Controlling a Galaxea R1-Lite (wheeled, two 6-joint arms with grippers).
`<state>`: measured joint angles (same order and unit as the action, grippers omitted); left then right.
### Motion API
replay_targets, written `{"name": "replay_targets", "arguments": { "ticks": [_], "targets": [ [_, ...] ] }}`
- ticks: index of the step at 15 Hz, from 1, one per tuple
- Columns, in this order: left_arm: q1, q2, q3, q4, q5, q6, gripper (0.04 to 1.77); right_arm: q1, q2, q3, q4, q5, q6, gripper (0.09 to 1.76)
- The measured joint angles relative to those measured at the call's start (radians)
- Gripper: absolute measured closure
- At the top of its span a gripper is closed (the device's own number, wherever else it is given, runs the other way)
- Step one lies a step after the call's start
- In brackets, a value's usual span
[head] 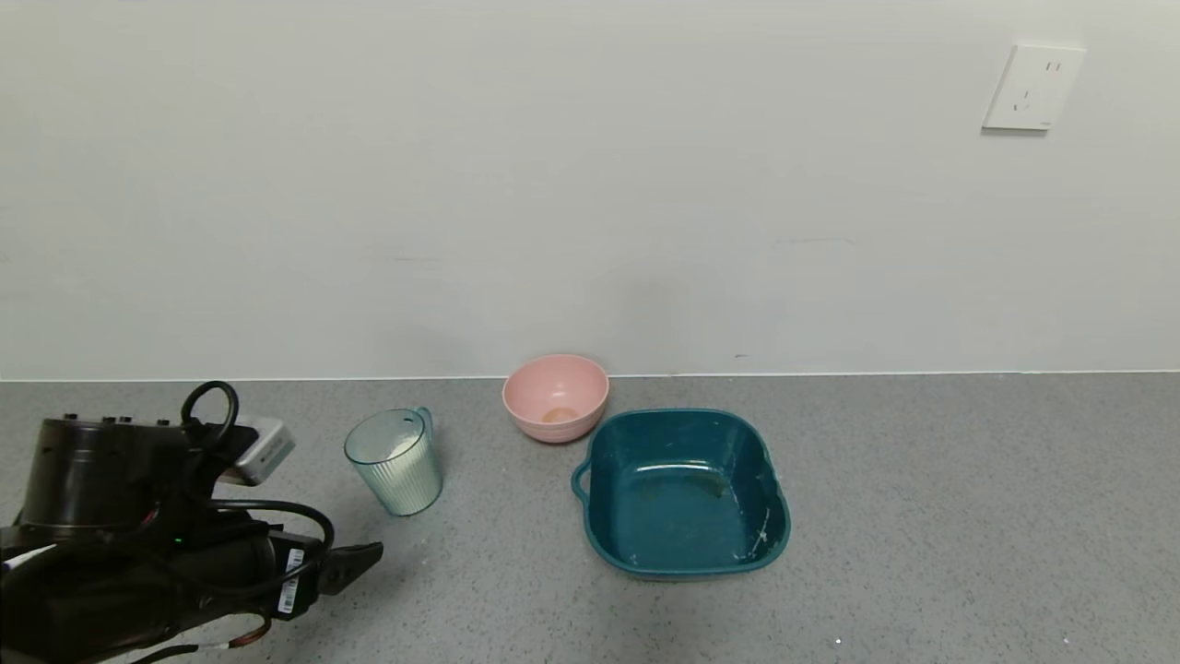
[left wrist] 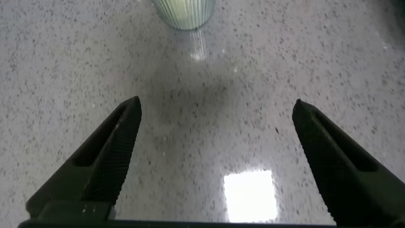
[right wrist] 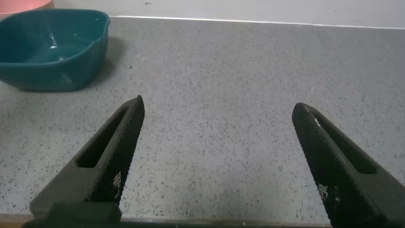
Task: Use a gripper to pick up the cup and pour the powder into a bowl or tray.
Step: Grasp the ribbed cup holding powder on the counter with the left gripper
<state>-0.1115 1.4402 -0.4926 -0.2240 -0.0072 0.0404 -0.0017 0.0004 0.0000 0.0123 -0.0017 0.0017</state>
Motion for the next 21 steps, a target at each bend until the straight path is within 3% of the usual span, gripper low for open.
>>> {"name": "replay_targets", "arguments": {
  "ticks": [6,10,16,21],
  "targets": [
    [-0.004,0.241,0.066,-0.375,0.023,-0.015,0.09,0.0,0.0,0.0,0.0,0.0,0.0,0.15],
    [-0.004,0.37,0.081,-0.549,0.041,-0.04,0.09,0.0,0.0,0.0,0.0,0.0,0.0,0.15],
    [-0.014,0.47,0.068,-0.699,0.089,-0.057,0.09,0.0,0.0,0.0,0.0,0.0,0.0,0.15],
    [-0.02,0.604,0.108,-1.014,0.107,-0.057,0.09,0.0,0.0,0.0,0.0,0.0,0.0,0.15]
  ]
}}
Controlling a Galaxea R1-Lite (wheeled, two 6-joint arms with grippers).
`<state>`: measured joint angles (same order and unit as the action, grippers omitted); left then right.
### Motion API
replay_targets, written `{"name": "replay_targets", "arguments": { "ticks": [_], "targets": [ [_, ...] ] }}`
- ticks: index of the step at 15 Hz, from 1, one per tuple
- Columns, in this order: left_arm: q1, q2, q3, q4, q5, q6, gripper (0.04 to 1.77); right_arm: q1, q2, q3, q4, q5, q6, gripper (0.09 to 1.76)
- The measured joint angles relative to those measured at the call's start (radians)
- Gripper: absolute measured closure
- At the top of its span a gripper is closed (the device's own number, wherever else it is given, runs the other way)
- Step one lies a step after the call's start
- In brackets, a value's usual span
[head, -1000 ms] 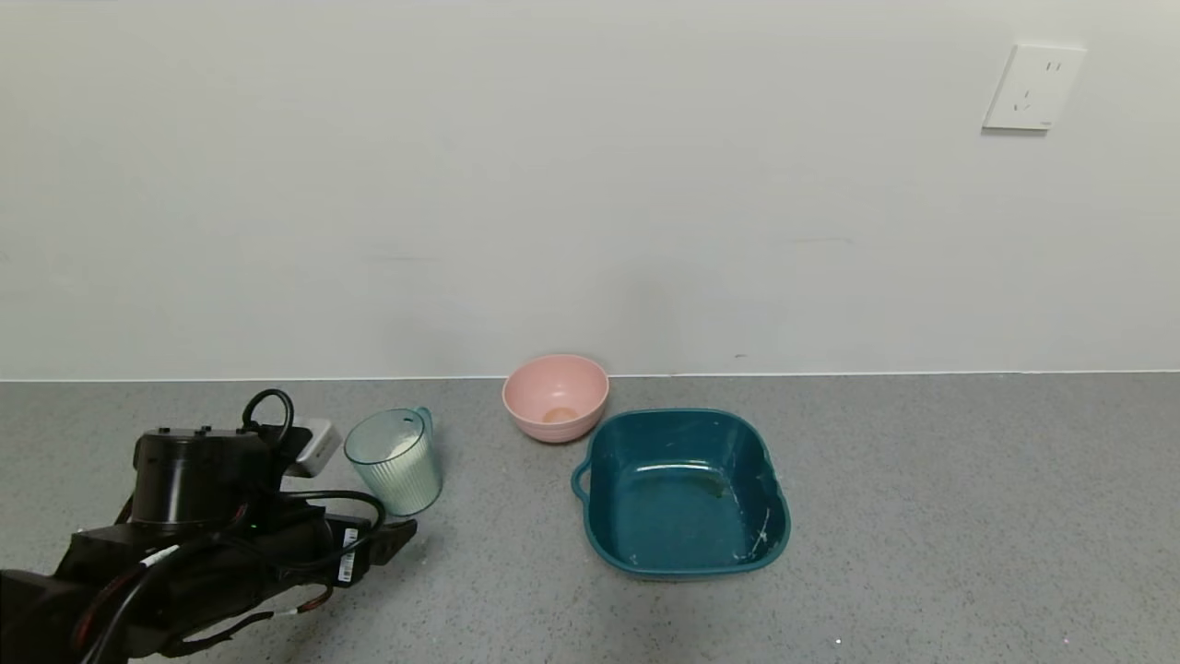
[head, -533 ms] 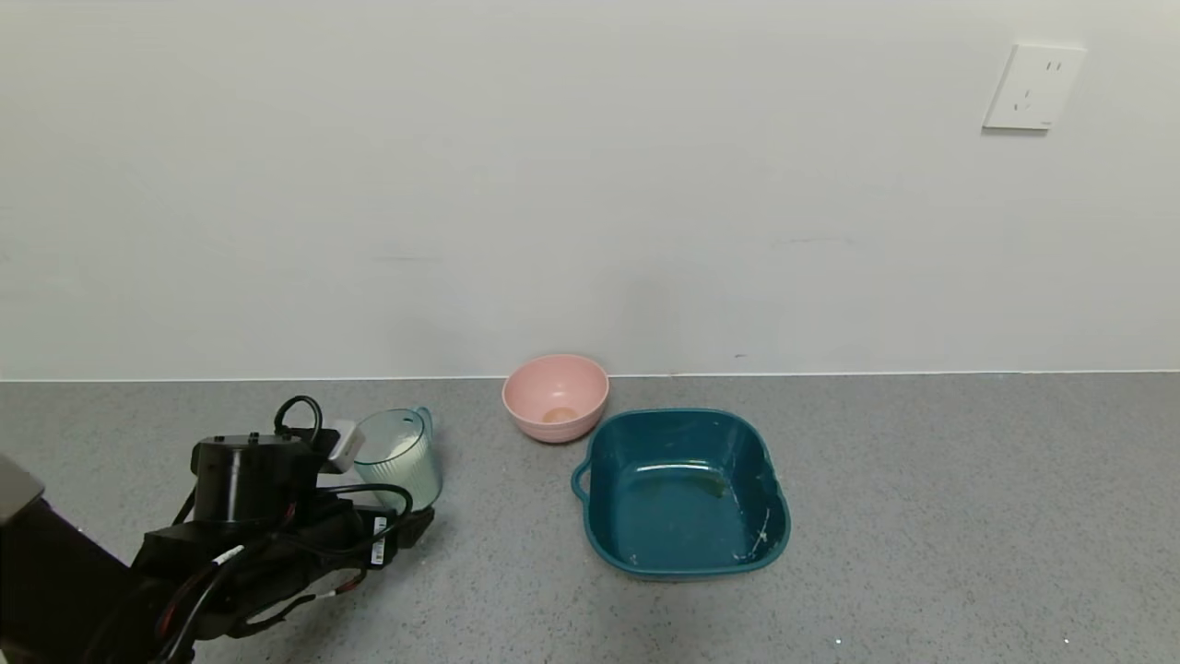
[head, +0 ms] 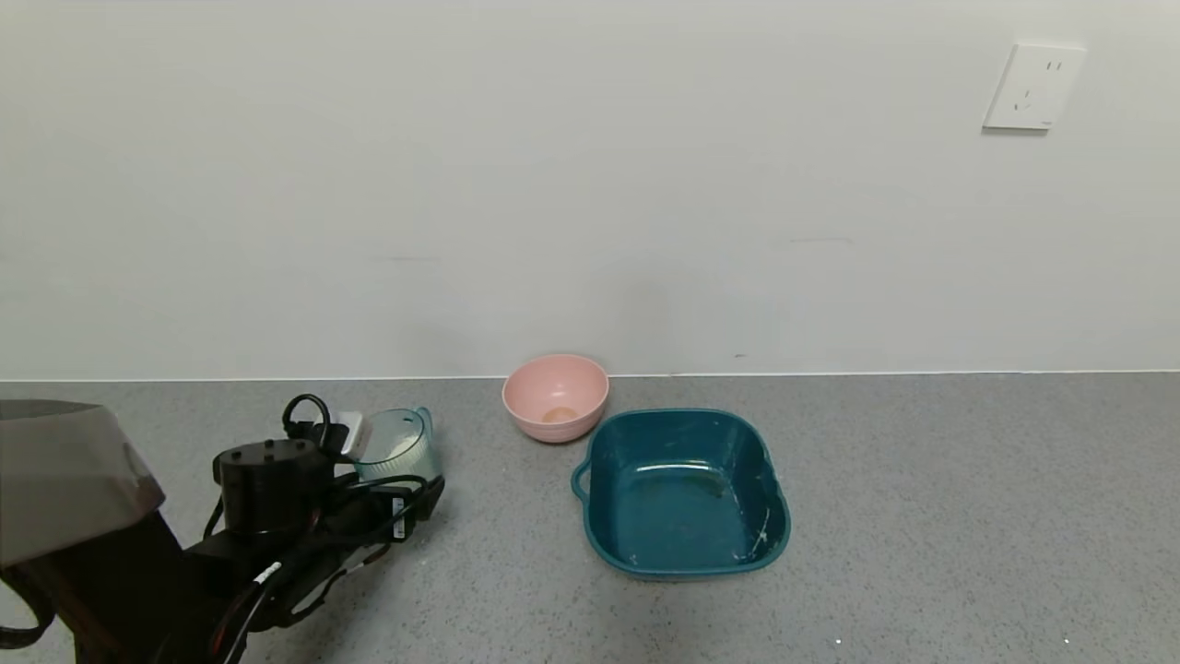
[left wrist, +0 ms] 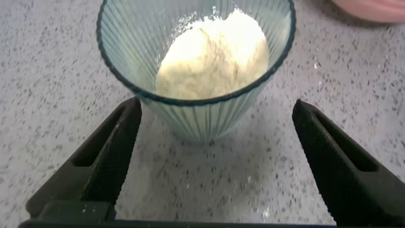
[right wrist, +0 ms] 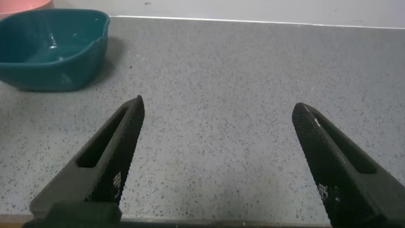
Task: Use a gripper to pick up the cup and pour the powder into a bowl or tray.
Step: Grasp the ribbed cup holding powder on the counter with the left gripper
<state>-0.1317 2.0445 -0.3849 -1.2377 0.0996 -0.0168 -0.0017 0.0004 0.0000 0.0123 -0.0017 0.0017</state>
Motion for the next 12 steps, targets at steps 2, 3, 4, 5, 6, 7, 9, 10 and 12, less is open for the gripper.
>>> {"name": "replay_targets", "arguments": {
  "ticks": [2,3,4,5,6,7,9,10,12],
  "targets": [
    [-0.001,0.059,0.028,-0.128,0.009,-0.001,0.09,0.0,0.0,0.0,0.0,0.0,0.0,0.15],
    [-0.003,0.088,0.043,-0.183,0.011,0.0,0.09,0.0,0.0,0.0,0.0,0.0,0.0,0.15],
    [-0.005,0.117,0.057,-0.242,0.012,0.001,0.09,0.0,0.0,0.0,0.0,0.0,0.0,0.15],
    [-0.005,0.154,0.07,-0.301,0.015,0.003,0.09,0.0,0.0,0.0,0.0,0.0,0.0,0.15],
    [-0.006,0.18,0.08,-0.314,0.02,0.0,0.09,0.0,0.0,0.0,0.0,0.0,0.0,0.15],
    [-0.006,0.202,0.083,-0.322,0.023,-0.004,0.09,0.0,0.0,0.0,0.0,0.0,0.0,0.15],
    [-0.006,0.223,0.081,-0.323,0.023,-0.02,0.09,0.0,0.0,0.0,0.0,0.0,0.0,0.15],
    [-0.006,0.227,0.077,-0.324,0.023,-0.022,0.09,0.0,0.0,0.0,0.0,0.0,0.0,0.15],
    [-0.006,0.229,0.062,-0.324,0.024,-0.024,0.09,0.0,0.0,0.0,0.0,0.0,0.0,0.15]
  ]
}}
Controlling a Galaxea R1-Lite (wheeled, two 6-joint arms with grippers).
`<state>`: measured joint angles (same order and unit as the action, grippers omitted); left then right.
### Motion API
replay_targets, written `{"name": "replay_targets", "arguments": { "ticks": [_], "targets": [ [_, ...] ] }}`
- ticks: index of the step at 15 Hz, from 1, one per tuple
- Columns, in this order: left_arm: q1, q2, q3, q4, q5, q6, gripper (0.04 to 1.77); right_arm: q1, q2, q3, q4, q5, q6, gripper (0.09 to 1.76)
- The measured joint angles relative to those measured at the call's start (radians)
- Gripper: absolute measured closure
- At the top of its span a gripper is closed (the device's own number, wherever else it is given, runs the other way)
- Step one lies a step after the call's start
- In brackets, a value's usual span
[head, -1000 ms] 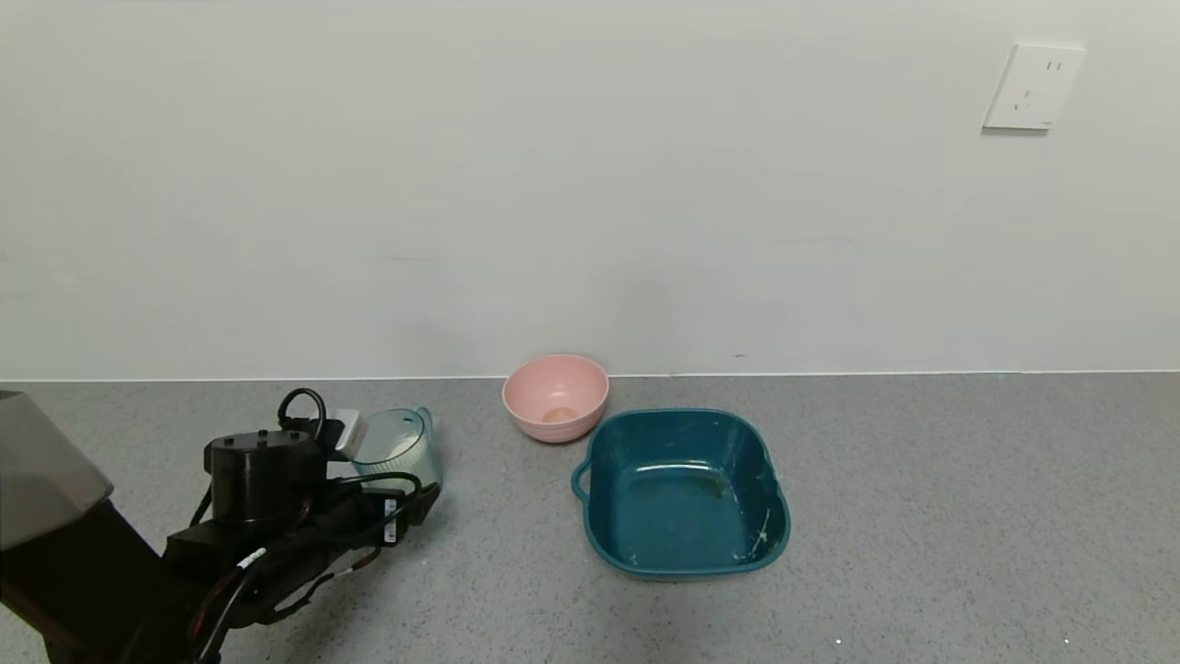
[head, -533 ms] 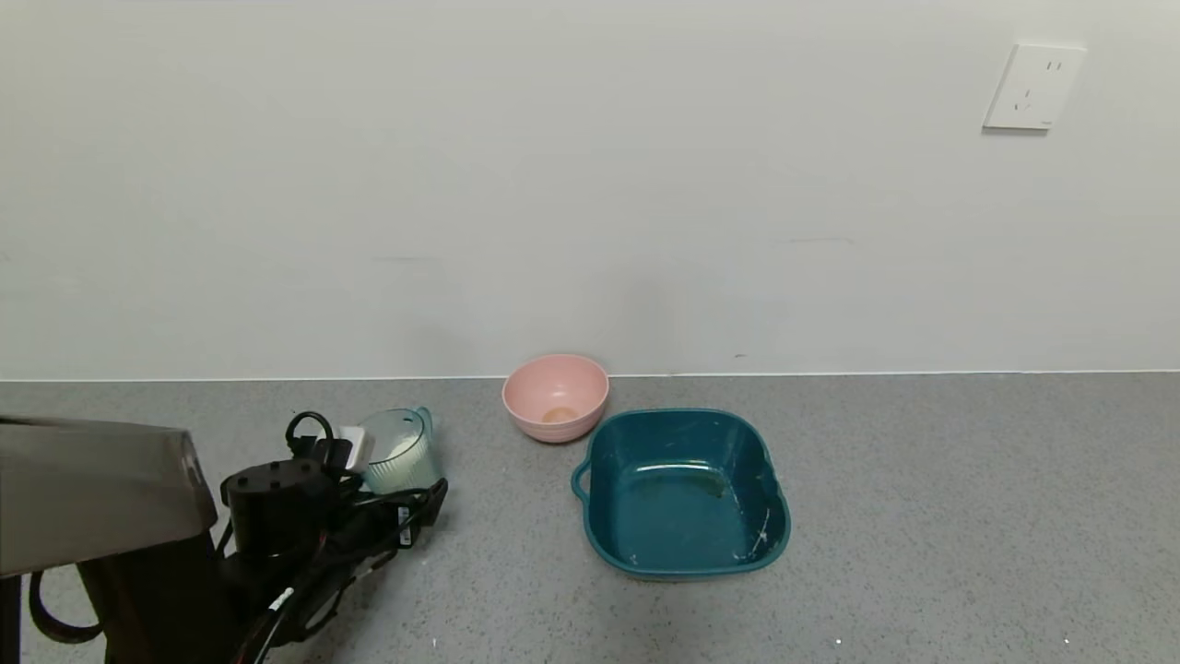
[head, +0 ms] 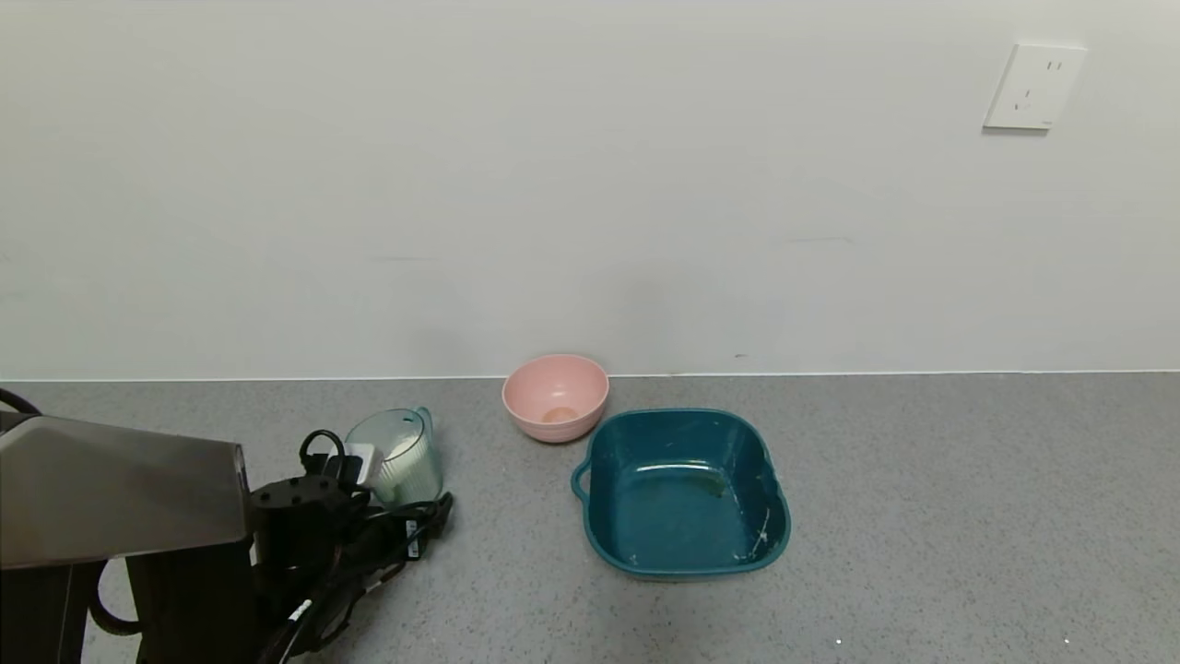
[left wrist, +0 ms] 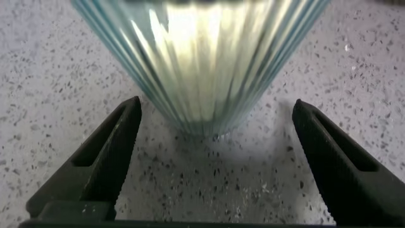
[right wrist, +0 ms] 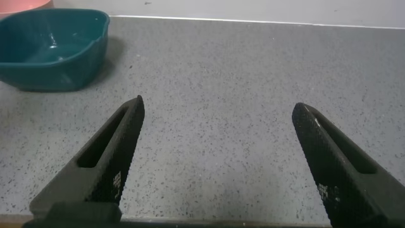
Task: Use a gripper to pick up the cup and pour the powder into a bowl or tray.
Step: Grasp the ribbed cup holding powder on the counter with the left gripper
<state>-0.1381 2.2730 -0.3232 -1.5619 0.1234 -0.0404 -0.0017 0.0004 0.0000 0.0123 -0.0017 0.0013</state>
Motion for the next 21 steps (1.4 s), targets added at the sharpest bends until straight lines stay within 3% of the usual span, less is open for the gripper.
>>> {"name": "replay_targets", "arguments": {
  "ticks": [10,20,21],
  "targets": [
    [0.001,0.011,-0.119,0.0,0.022,0.0,0.09,0.0,0.0,0.0,0.0,0.0,0.0,0.15],
    [0.004,0.04,-0.155,0.001,0.031,-0.063,0.09,0.0,0.0,0.0,0.0,0.0,0.0,0.15],
    [0.004,0.042,-0.155,0.001,0.033,-0.063,0.25,0.0,0.0,0.0,0.0,0.0,0.001,0.15]
  ]
}}
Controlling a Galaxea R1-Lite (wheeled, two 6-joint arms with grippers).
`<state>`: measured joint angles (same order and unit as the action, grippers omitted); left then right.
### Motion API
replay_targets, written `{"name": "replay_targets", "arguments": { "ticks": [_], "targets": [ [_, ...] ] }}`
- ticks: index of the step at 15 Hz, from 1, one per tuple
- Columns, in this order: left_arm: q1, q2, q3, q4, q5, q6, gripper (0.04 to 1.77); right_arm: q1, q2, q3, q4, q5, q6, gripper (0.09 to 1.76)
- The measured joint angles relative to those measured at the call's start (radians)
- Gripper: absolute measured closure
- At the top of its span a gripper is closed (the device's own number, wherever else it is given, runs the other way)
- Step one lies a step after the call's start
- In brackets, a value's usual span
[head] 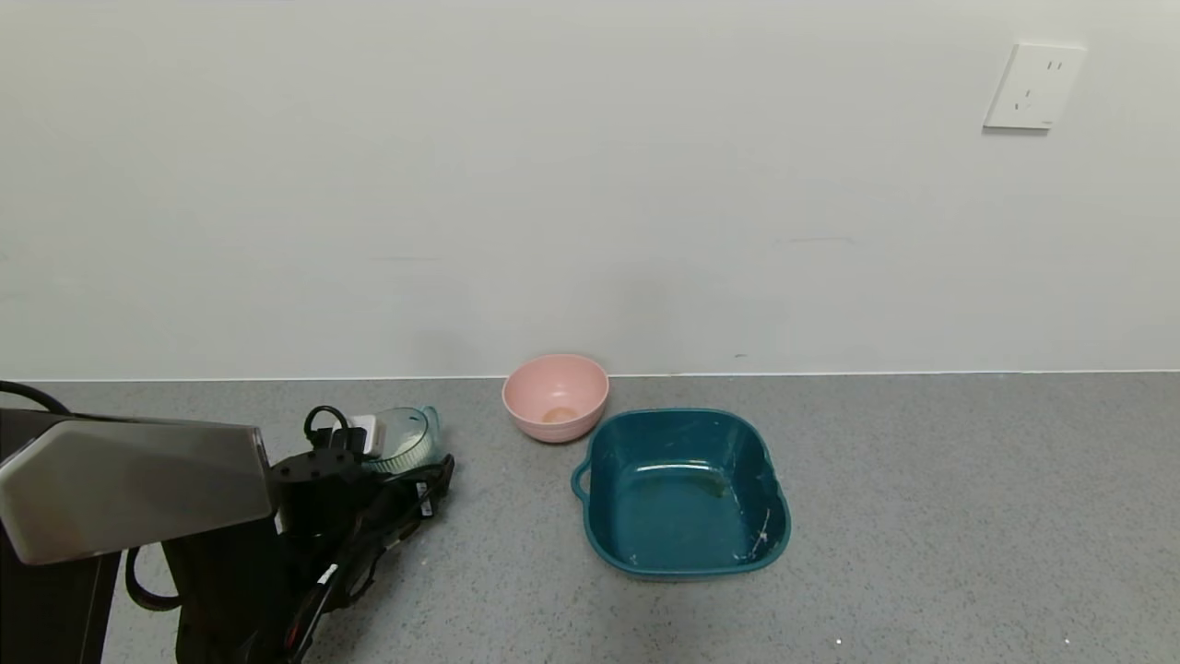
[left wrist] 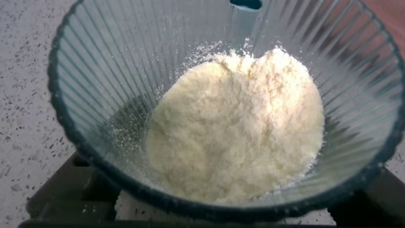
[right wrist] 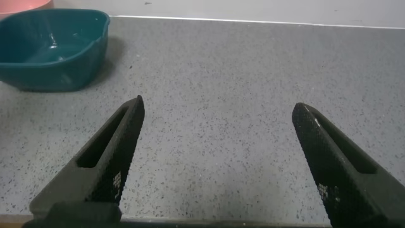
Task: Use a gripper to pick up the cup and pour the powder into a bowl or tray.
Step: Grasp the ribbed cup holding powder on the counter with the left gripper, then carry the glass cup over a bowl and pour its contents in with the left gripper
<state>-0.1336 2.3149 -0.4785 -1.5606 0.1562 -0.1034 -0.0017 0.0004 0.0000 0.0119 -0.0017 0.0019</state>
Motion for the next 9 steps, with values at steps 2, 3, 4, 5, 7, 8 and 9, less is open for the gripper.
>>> {"name": "replay_targets", "arguments": {
  "ticks": [2,3,4,5,7,8,9],
  "targets": [
    [0.0,0.002,0.0,0.0,-0.001,0.002,0.46,0.0,0.0,0.0,0.0,0.0,0.0,0.15],
    [0.0,0.003,0.003,-0.001,-0.001,0.008,0.48,0.0,0.0,0.0,0.0,0.0,0.0,0.15],
    [-0.001,0.003,0.004,-0.001,-0.002,0.009,0.48,0.0,0.0,0.0,0.0,0.0,-0.001,0.15],
    [-0.002,0.002,0.005,-0.001,-0.002,0.008,0.49,0.0,0.0,0.0,0.0,0.0,0.0,0.15],
    [-0.002,0.002,0.002,-0.001,-0.002,0.008,0.49,0.0,0.0,0.0,0.0,0.0,0.0,0.15],
    [-0.002,0.001,0.002,0.0,-0.001,0.008,0.49,0.0,0.0,0.0,0.0,0.0,0.0,0.15],
    [-0.002,0.001,0.001,0.001,-0.001,0.008,0.49,0.0,0.0,0.0,0.0,0.0,-0.001,0.15]
  ]
}}
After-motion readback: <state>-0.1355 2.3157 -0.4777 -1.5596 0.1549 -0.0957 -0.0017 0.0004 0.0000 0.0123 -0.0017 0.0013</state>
